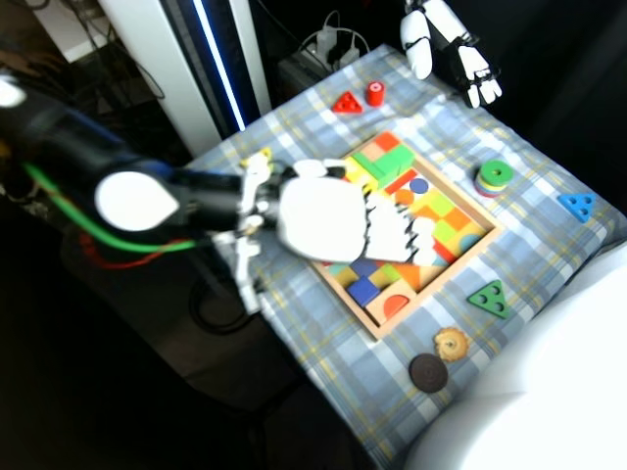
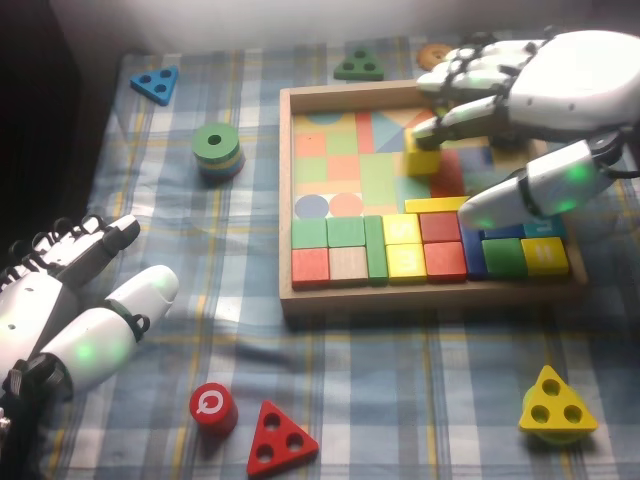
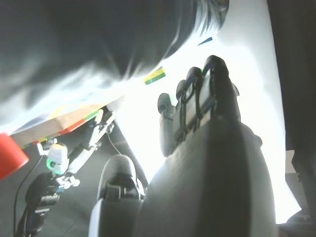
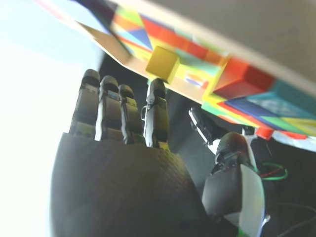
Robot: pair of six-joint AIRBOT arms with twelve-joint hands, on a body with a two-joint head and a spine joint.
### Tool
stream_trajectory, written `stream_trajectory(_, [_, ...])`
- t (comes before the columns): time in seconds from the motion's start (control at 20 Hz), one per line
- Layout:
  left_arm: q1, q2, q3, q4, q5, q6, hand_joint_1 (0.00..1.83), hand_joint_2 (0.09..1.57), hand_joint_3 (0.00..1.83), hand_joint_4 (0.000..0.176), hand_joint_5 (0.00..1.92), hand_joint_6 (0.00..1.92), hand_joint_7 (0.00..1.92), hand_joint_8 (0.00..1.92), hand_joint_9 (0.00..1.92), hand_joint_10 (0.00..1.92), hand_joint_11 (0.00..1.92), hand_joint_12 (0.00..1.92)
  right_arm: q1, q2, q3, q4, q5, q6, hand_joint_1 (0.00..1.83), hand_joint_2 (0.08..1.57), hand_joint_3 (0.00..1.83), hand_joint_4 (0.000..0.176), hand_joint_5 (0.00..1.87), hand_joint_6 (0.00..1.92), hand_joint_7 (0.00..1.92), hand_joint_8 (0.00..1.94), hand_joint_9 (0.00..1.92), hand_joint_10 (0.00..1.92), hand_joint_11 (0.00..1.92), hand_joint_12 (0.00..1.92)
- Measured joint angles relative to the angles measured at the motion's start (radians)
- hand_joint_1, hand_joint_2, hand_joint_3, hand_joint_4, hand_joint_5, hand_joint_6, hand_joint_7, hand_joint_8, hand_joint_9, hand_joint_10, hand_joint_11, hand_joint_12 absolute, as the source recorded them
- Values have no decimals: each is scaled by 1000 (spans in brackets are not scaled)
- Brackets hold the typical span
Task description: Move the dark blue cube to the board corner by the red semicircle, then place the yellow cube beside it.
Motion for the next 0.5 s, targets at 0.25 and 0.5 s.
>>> stream_trajectory(0.25, [0,0,0,-2,0,0,0,1236,1,42,292,0,160,1,105,2,0,0,0,13,-1,2,-23,0,0,948,0,151,331,1,0,0,0,0,0,0])
stream_trajectory(0.5, [0,0,0,-2,0,0,0,1228,0,38,299,7,165,6,104,6,0,0,0,25,0,7,-45,-3,0,979,3,135,329,1,0,0,0,0,0,0])
